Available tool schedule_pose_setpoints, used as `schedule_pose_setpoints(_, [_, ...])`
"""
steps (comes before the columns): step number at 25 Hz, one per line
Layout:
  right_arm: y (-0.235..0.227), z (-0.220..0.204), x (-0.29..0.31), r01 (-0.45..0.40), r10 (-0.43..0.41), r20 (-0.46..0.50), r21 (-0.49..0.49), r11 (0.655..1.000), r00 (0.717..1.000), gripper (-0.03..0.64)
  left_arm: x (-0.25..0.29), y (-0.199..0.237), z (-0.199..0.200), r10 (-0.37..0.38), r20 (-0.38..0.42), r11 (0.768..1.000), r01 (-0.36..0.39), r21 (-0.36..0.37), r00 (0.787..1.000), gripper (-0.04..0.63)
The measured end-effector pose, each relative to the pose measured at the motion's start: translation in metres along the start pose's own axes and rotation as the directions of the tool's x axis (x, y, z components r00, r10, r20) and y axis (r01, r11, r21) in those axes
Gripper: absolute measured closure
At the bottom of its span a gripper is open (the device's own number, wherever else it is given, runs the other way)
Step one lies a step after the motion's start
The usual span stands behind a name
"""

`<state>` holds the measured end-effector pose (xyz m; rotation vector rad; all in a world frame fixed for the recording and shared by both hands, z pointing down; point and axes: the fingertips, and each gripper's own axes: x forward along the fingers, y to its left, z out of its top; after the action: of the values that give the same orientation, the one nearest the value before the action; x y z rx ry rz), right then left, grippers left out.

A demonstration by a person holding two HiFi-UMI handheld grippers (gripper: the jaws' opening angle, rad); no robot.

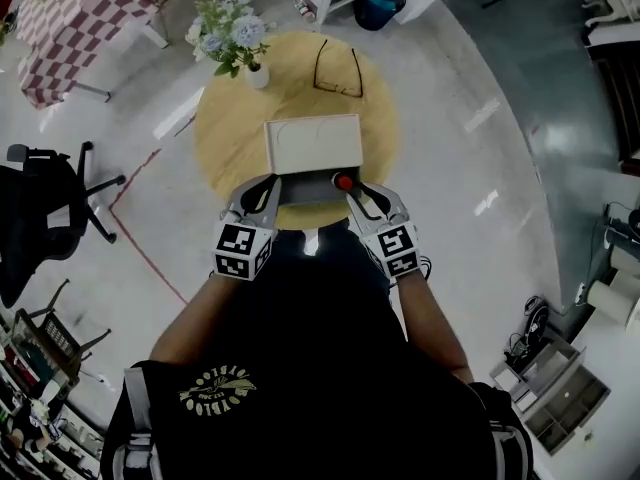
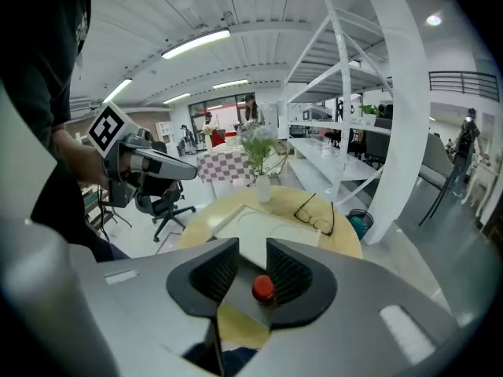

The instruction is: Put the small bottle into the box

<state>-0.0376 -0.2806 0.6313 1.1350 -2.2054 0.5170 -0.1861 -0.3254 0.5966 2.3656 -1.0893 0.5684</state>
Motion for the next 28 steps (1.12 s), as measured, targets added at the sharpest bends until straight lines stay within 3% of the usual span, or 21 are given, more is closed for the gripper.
schedule_pose_setpoints(6, [-0.012,-0.024,0.021,-0.009,0.009,-0.045,0.0,1.0,0.999,0.467,0.008,0.0,-0.026,0.039,-0.073,0.999,-0.041,-0.027,0.997,0.595])
schedule_pose_setpoints(18, [-0.017,-0.069,0.071,-0.08,0.067,-0.173,-0.069,0.994,0.983,0.453,0.016,0.002,-0.035,0.118,-0.095,0.991,-0.124,-0.055,0.988,0.595])
schedule_pose_setpoints(22, [-0.007,-0.081,0.089,-0.137,0.1,-0.225,-0.157,0.978,0.969,0.447,0.003,0.009,-0.039,0.167,-0.104,0.983,-0.174,-0.058,0.98,0.595])
schedule_pose_setpoints(28, [-0.014,-0.099,0.106,-0.117,0.025,-0.335,-0.259,0.959,0.942,0.46,-0.003,0.017,-0.034,0.2,-0.078,0.977,-0.205,-0.063,0.977,0.595])
